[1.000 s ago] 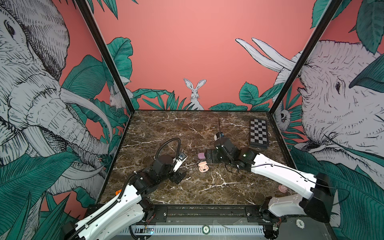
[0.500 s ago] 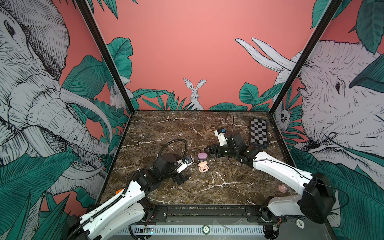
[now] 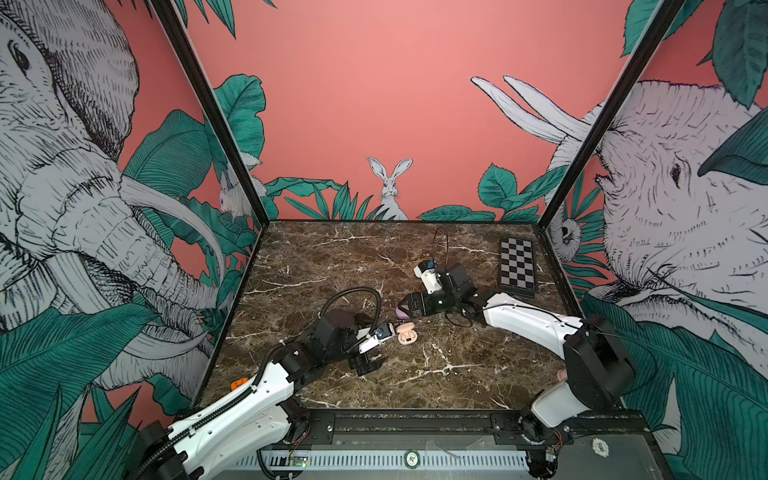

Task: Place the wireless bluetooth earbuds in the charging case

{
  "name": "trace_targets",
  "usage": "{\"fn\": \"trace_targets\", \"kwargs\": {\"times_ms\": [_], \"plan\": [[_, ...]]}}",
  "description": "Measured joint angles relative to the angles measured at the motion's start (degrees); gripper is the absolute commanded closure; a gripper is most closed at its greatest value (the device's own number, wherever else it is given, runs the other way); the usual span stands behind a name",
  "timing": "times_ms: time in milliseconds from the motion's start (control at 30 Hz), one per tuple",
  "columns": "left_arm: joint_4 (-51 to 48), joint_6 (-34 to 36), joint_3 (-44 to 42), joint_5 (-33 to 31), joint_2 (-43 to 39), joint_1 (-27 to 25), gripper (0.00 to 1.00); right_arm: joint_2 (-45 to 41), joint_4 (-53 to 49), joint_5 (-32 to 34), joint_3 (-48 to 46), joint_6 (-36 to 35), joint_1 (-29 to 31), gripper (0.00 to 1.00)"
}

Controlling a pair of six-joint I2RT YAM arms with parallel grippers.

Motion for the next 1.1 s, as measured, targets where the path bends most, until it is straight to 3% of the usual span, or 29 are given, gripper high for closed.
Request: {"fn": "trace_targets", "kwargs": {"times_ms": [333, 1100], "plan": [[2.99, 0.48, -1.11, -4.44, -2.05, -0.02, 0.01, 6.23, 3.65, -8.04, 0.63, 1.27, 0.0, 0.02], [3.56, 1.29, -1.25, -5.6, -2.05, -0.02, 0.01, 6.12, 5.09, -12.83, -2.38, 2.45, 0.83, 0.02]]}}
